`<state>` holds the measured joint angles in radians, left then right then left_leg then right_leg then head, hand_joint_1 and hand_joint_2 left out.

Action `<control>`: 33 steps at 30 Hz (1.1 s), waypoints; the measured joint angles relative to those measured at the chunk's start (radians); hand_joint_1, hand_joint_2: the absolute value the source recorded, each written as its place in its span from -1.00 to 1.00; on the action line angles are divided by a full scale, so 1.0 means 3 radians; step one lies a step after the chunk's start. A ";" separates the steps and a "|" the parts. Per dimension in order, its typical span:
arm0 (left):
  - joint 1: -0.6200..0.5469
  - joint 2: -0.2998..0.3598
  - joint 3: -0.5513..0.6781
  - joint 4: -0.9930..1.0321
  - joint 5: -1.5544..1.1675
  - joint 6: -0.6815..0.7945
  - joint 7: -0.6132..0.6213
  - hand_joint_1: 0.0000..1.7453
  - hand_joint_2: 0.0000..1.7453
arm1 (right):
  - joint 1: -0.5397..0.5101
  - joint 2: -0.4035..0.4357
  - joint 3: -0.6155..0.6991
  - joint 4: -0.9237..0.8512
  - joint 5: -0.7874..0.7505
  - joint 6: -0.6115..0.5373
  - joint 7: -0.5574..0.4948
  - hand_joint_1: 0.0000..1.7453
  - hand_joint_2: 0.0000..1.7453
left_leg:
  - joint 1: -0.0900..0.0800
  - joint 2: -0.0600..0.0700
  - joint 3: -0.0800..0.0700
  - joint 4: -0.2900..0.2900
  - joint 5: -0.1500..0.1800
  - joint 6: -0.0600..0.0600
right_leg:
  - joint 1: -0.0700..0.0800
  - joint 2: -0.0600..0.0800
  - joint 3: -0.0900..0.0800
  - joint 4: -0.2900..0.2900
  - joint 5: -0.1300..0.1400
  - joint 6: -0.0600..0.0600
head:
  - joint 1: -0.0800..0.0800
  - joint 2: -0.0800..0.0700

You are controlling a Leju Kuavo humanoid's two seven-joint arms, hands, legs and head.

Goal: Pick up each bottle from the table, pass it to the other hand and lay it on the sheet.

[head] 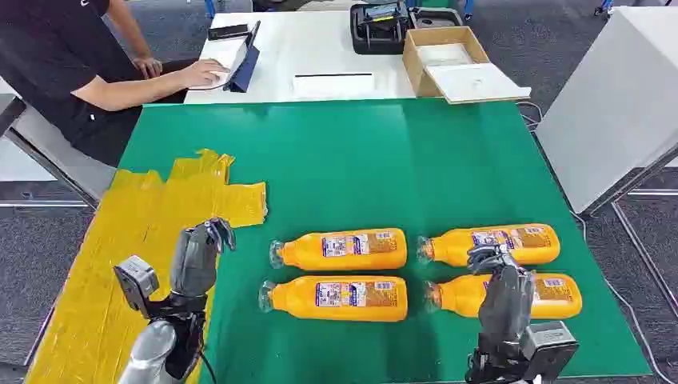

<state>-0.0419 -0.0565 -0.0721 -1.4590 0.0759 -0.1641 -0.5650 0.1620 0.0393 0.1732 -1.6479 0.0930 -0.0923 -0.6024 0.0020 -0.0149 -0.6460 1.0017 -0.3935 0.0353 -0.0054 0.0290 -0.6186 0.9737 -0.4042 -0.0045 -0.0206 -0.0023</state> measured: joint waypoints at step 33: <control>0.0076 0.0011 0.0003 -0.0168 -0.0048 0.0154 0.0098 -1.00 -1.00 | 0.0048 0.0000 0.0000 -0.0176 0.0362 0.0013 0.0256 -1.00 1.00 | 0.0000 -0.0001 0.0000 0.0000 0.0000 0.0000 | 0.0000 0.0000 0.0000 0.0000 0.0000 0.0000 | 0.0000 0.0000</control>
<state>-0.0191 -0.0530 -0.0713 -1.5095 0.0615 -0.1179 -0.5356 0.1765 0.0393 0.1732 -1.7006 0.2015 -0.0885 -0.5256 0.0019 -0.0151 -0.6462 1.0017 -0.3936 0.0354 -0.0055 0.0288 -0.6184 0.9737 -0.4042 -0.0044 -0.0206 -0.0023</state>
